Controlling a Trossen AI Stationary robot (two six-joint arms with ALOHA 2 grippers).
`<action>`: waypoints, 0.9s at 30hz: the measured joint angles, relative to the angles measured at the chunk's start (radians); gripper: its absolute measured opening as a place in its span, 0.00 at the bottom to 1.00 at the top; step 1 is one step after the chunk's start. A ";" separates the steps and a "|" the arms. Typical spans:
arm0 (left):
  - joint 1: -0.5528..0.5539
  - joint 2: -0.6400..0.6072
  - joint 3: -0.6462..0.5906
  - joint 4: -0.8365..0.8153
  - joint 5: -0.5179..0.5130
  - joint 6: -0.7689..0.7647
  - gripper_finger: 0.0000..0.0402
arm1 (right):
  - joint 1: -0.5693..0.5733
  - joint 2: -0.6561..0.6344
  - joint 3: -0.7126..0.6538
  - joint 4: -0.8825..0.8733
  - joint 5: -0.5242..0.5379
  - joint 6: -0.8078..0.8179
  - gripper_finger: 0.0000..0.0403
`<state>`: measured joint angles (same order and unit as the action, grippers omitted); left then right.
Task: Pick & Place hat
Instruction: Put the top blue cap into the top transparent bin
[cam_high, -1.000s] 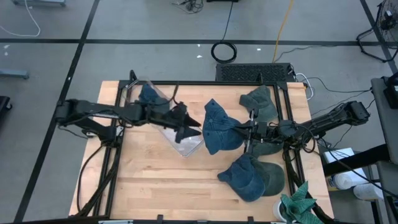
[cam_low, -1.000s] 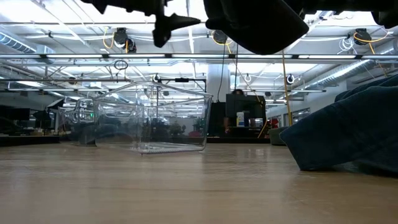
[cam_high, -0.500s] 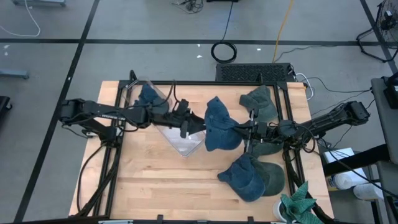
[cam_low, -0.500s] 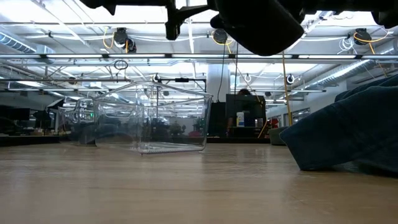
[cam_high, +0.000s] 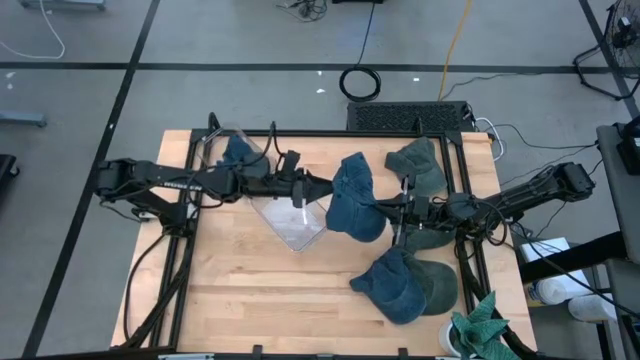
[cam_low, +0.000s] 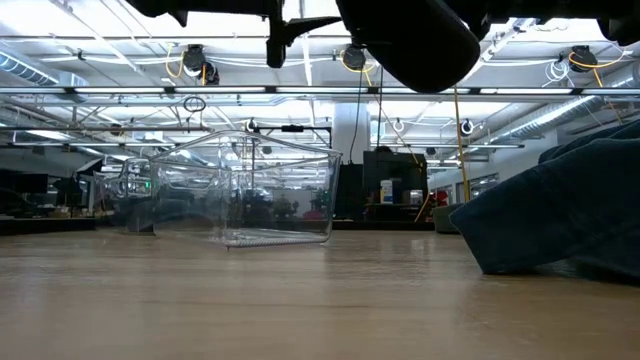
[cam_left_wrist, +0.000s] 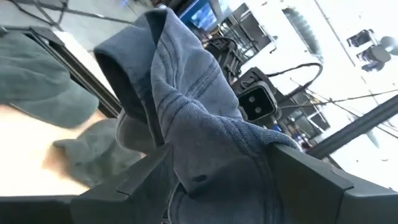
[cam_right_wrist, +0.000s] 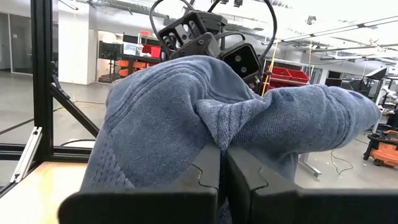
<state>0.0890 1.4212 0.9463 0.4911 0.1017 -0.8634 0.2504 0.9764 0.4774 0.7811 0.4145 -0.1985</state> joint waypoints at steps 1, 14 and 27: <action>0.006 0.000 0.000 0.000 0.021 0.006 0.67 | 0.000 0.000 0.000 0.000 0.000 0.002 0.00; 0.118 -0.016 0.001 -0.017 0.318 -0.075 0.67 | 0.000 0.000 0.000 -0.007 -0.001 0.013 0.00; 0.082 -0.015 0.001 -0.035 0.264 -0.005 0.67 | 0.000 0.000 0.000 -0.007 -0.001 0.013 0.00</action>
<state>0.1713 1.4059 0.9470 0.4566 0.3660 -0.8687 0.2504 0.9764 0.4774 0.7738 0.4134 -0.1852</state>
